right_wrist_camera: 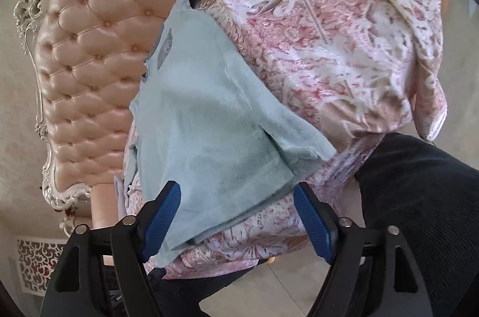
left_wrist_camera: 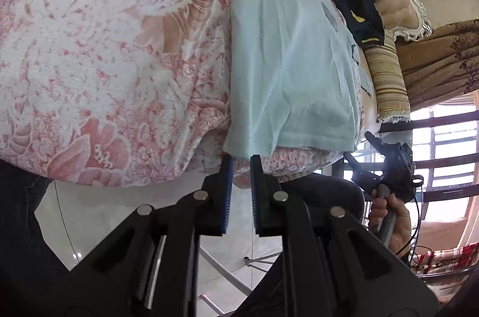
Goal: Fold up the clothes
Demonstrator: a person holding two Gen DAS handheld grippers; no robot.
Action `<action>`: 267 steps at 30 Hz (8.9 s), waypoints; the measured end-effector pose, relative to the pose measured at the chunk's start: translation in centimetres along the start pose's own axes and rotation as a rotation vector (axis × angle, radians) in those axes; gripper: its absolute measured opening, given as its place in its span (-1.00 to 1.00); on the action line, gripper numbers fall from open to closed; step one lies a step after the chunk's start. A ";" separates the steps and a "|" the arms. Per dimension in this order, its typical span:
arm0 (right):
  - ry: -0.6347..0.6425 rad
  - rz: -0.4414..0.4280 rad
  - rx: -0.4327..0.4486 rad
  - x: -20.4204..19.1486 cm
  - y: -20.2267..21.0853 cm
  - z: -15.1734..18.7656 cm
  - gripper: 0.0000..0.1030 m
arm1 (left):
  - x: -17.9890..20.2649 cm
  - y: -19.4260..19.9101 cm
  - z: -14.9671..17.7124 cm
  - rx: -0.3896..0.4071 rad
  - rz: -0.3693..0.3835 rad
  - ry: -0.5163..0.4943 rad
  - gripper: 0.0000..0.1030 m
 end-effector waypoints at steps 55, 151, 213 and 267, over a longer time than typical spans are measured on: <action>0.206 0.371 0.162 1.5 3.6 0.5 -0.99 | 0.4 -1.9 -2.4 -0.027 -0.150 -0.160 -0.83; 0.312 0.368 0.040 -2.4 5.0 4.3 -0.80 | -0.5 2.7 -7.3 0.106 -0.111 -0.041 0.11; 0.692 0.626 0.031 -10.3 -9.6 -1.0 0.80 | -20.9 13.1 -28.4 0.341 -0.291 0.417 0.15; 0.825 0.199 -0.055 -31.1 -17.3 -4.1 1.00 | -11.1 9.3 -26.4 0.251 0.362 0.407 0.02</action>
Point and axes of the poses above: each gripper's, at about its wrist camera, not at the fingertips, and y roughly against the way its jaws point, x to its right, z to its underside, the point moved 9 cm from there along -y, roughly the way its jaws point, and after that the axes turned 5 degrees about -y, right-handed, at the moved point
